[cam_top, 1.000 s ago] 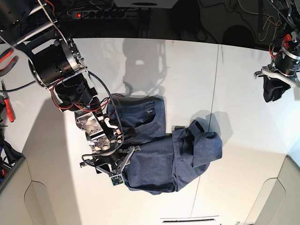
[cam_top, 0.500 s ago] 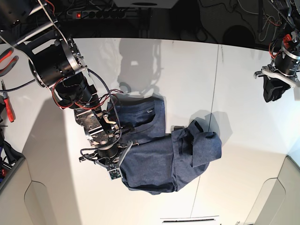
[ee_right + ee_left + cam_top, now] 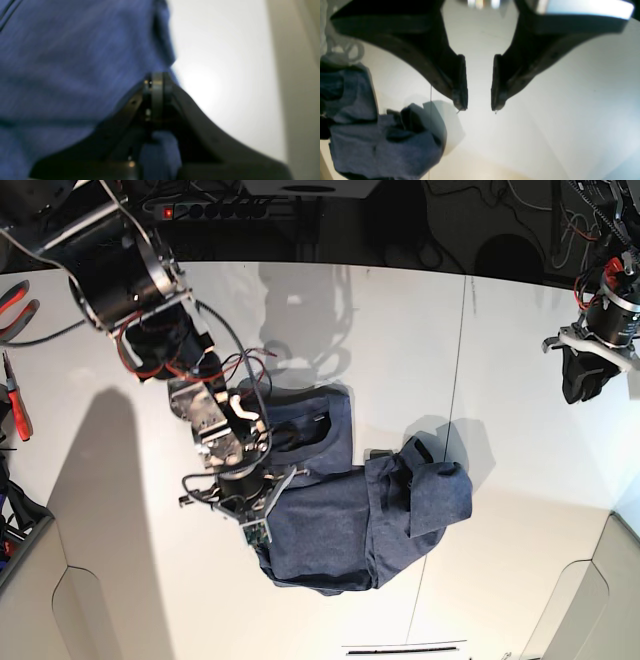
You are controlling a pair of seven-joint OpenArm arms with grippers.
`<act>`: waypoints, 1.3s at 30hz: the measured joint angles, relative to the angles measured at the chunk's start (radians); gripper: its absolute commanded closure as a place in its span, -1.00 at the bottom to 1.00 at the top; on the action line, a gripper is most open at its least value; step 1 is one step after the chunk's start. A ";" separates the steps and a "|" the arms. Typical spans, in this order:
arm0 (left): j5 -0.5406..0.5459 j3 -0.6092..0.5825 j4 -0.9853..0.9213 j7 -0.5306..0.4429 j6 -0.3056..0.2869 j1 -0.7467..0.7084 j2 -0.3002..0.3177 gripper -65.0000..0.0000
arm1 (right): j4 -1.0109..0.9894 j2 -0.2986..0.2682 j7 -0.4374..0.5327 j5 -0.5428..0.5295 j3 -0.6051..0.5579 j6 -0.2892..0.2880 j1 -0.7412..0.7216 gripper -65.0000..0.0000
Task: Layout the t-shirt on the table in an organized manner, then fold the t-shirt properly
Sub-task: 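Grasp the shirt near the collar with the right gripper and drag it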
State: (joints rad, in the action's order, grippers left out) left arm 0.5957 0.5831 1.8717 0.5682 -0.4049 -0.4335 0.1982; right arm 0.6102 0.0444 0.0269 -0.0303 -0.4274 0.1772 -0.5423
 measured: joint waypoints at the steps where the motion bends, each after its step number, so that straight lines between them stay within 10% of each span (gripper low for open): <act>1: 0.000 0.000 0.000 0.000 0.000 0.000 0.001 0.39 | 0.021 0.000 -0.004 0.000 0.000 0.000 0.021 1.00; 20: 0.002 0.000 0.000 0.000 0.000 0.024 0.007 0.39 | 0.106 0.000 -0.386 0.019 0.002 -0.231 0.069 1.00; 39: 0.002 0.000 0.000 0.000 0.000 0.021 0.013 0.39 | 0.639 -0.114 -0.475 0.002 0.000 -0.256 0.401 1.00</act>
State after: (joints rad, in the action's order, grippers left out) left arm 0.5980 0.5827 1.8717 0.5682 -0.4053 -0.4126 0.2108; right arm 1.2488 -0.0700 -0.4480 -0.0284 -0.4271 -0.0784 -0.1410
